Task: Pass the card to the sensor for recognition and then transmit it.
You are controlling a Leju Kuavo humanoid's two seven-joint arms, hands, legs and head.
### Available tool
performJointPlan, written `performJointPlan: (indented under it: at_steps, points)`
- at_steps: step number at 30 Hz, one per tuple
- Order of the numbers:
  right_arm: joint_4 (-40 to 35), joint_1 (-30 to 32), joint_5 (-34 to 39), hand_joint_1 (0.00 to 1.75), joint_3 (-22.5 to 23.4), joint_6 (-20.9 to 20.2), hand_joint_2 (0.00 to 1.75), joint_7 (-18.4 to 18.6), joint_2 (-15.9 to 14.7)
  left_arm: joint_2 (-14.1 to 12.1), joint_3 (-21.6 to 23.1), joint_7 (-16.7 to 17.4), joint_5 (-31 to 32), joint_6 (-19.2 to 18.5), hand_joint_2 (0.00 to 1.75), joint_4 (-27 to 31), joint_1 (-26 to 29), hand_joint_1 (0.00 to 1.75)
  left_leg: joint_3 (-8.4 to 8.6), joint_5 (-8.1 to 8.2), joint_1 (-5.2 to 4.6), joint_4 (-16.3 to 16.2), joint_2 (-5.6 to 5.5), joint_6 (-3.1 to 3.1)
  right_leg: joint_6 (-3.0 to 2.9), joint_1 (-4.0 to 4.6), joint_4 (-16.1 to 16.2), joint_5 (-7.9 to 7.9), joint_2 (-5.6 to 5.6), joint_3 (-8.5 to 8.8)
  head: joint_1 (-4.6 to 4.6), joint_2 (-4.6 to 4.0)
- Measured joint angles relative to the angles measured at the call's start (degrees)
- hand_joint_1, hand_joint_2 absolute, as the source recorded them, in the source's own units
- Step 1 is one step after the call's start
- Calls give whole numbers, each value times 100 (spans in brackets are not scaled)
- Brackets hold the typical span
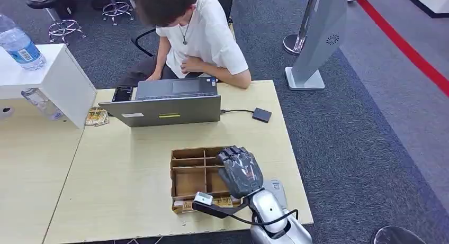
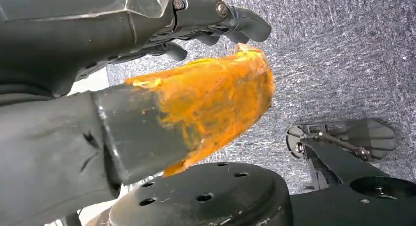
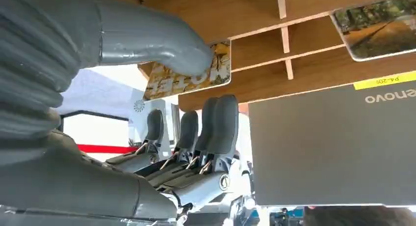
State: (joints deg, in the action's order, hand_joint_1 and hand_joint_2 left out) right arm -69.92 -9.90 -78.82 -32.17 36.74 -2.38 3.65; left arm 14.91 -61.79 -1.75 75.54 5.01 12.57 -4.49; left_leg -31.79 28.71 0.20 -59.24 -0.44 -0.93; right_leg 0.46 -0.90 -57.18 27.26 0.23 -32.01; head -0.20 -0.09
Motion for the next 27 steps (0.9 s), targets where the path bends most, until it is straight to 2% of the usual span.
performJointPlan:
  at_steps: [6,9,17,27]
  points:
    - [-68,10,-15,166,44,4,175,2,-2,-2,0,0,-4,0,0,0,0,0,1,0,0,0,1,0,0,0,0,0,1,0,0,0]
    - [-120,30,-22,171,46,11,175,2,-2,0,0,0,-7,0,0,0,1,0,1,0,0,0,1,0,0,0,0,0,1,0,0,0]
    - [-278,71,-83,168,48,31,175,2,-4,2,0,0,-9,15,0,0,0,0,2,0,0,0,1,0,-1,0,0,0,1,0,0,0]
    - [-828,279,-210,175,48,142,175,0,-44,4,0,0,-22,35,0,0,1,0,1,0,0,0,1,0,-1,0,0,0,1,0,0,0]
